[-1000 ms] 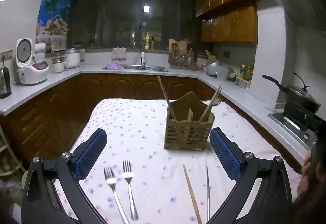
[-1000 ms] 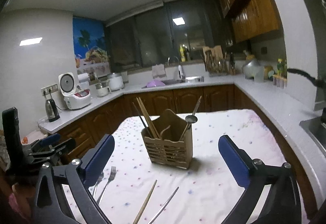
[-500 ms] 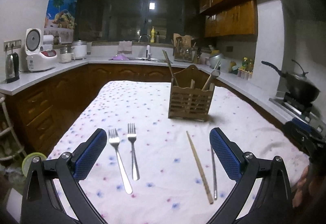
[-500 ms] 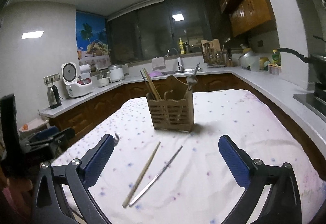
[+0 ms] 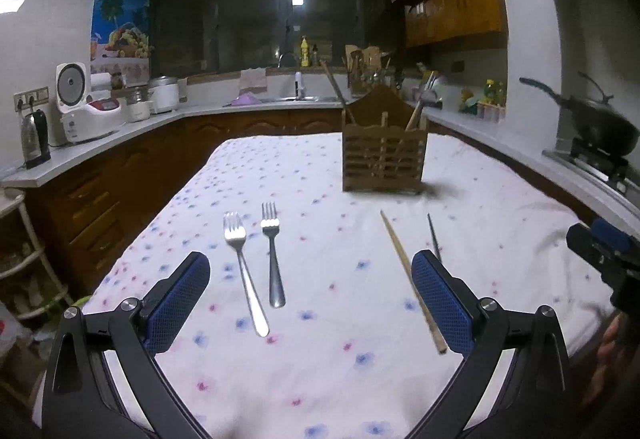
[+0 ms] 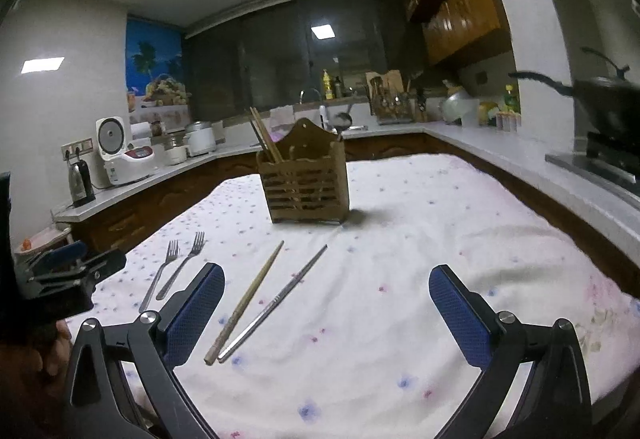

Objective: Organize utensils

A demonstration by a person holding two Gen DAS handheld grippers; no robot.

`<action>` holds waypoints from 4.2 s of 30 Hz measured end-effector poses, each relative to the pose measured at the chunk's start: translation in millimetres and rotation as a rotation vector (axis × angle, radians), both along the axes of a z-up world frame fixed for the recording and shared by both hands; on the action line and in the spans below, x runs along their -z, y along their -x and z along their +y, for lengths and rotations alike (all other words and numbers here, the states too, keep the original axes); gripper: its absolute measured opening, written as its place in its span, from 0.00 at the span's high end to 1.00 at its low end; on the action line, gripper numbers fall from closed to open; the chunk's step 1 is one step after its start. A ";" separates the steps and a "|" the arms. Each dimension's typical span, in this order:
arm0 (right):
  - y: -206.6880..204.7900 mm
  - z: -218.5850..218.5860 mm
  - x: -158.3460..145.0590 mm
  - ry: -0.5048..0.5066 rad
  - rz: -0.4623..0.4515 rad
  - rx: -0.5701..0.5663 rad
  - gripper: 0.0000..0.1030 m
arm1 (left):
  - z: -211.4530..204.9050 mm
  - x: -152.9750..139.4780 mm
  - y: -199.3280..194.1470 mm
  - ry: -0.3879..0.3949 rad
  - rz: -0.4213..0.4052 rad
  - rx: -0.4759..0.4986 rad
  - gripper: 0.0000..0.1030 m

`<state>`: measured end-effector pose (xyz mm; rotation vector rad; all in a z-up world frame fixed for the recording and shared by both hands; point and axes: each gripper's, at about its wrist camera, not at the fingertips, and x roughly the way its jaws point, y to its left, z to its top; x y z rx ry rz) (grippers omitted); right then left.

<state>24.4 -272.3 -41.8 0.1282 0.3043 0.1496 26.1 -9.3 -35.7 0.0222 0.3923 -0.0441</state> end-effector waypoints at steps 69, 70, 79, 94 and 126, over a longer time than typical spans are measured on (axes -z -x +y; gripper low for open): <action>15.5 5.1 2.7 0.039 -0.047 -0.022 0.00 | 3.8 -2.6 18.7 -0.021 -0.072 -0.009 0.00; 15.6 5.2 2.7 0.039 -0.047 -0.021 0.00 | 3.8 -2.6 18.7 -0.021 -0.073 -0.009 0.00; 15.5 5.3 2.6 0.040 -0.048 -0.021 0.00 | 3.6 -2.6 18.5 -0.019 -0.071 -0.009 0.00; 16.4 5.7 3.1 0.038 -0.047 -0.021 0.00 | 4.4 -1.5 17.7 -0.021 -0.069 -0.009 0.00; 15.8 10.1 3.8 0.031 -0.044 -0.024 0.00 | 7.5 1.0 18.1 -0.025 -0.068 -0.004 0.00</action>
